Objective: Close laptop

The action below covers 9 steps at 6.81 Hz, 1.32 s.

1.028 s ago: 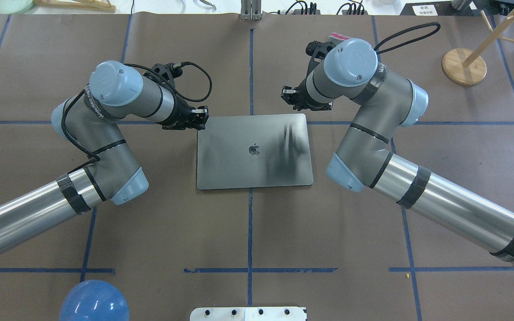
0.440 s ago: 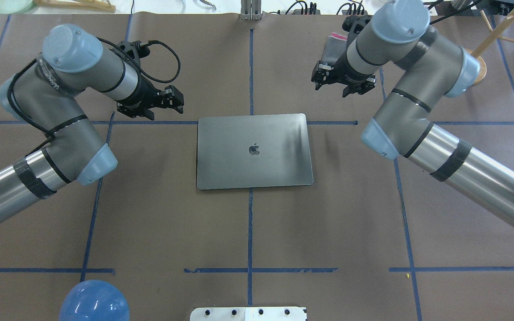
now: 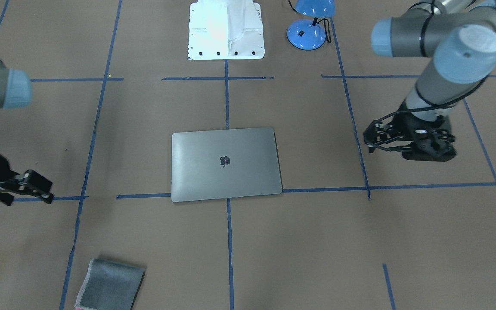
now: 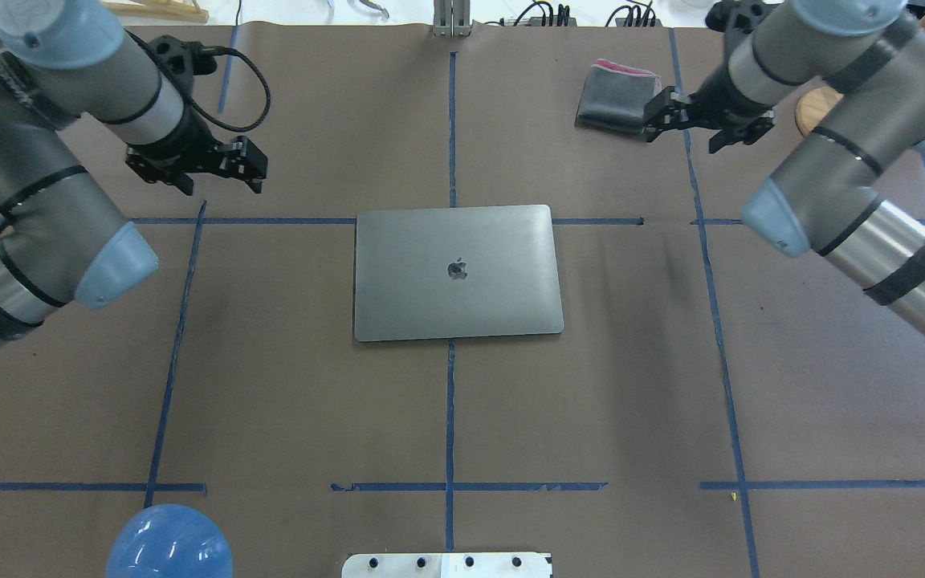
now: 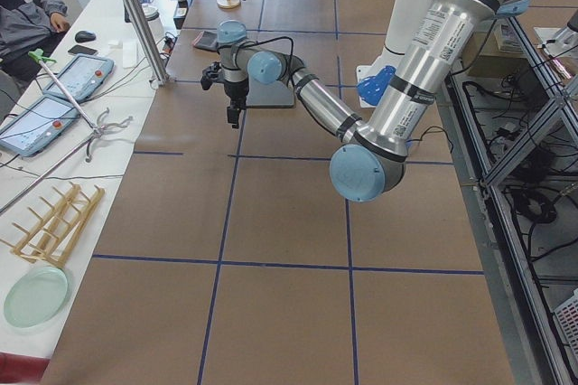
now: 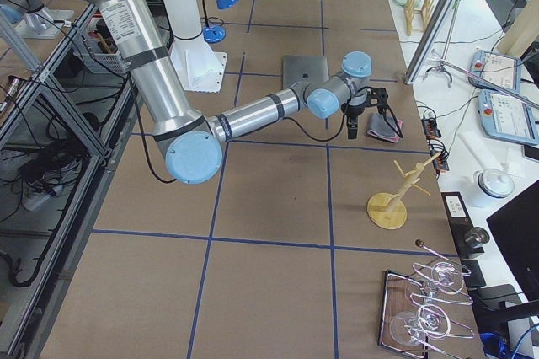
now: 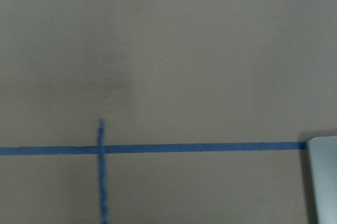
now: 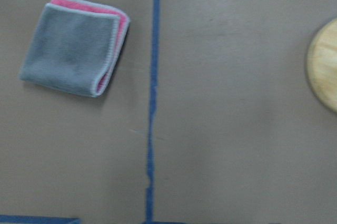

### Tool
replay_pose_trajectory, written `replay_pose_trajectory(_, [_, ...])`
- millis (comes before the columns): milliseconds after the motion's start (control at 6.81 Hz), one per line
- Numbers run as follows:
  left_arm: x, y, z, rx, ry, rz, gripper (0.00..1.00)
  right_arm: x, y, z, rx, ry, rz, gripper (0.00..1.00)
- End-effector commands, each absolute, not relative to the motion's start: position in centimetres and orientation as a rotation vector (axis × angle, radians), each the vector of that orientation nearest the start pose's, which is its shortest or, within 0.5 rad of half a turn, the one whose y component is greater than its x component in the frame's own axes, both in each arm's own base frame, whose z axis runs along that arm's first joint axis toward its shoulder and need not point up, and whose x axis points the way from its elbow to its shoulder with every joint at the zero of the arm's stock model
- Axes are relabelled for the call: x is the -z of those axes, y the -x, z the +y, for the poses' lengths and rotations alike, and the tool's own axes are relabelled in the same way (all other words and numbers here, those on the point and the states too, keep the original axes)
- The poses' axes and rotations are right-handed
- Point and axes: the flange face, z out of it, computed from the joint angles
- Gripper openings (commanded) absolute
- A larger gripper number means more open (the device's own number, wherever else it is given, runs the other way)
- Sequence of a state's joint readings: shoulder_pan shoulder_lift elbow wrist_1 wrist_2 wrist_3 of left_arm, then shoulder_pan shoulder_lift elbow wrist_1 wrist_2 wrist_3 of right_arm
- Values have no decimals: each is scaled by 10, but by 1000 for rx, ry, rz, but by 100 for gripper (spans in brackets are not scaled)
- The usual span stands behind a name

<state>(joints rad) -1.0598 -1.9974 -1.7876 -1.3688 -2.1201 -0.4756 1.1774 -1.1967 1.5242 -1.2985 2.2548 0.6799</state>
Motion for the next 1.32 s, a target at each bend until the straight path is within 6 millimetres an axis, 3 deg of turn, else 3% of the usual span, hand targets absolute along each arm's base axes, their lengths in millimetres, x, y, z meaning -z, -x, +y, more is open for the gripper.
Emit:
replay_pose_trajectory(0, [-425,-102,-583,-288,-146,593,99,-504,75,-624,100,-148,-766,99])
replay_pose_trajectory(147, [-460,-41,-574,-250,-138,617,99,-544,15,-609,159,-164,-735,99])
replay_pose_trajectory(294, [-492,5,-566,-265,-133,668,99,-585,-29,-581,181,-163,-724,99])
replay_pose_trajectory(440, [-536,37,-547,-263,-100,691,99,-613,-58,-554,165,-150,-772,99])
replay_pose_trajectory(587, [-560,43,-527,-241,-57,700,99,-633,-59,-533,140,-119,-802,99])
replay_pose_trajectory(881, [-617,44,-489,-203,56,709,99,-632,-60,-534,115,-113,-789,99])
replay_pose_trajectory(1028, [-626,44,-485,-201,64,710,99,-630,-59,-536,115,-115,-789,99])
replay_pose_trajectory(1174, [-617,44,-485,-203,48,709,99,-633,-58,-535,114,-109,-790,99])
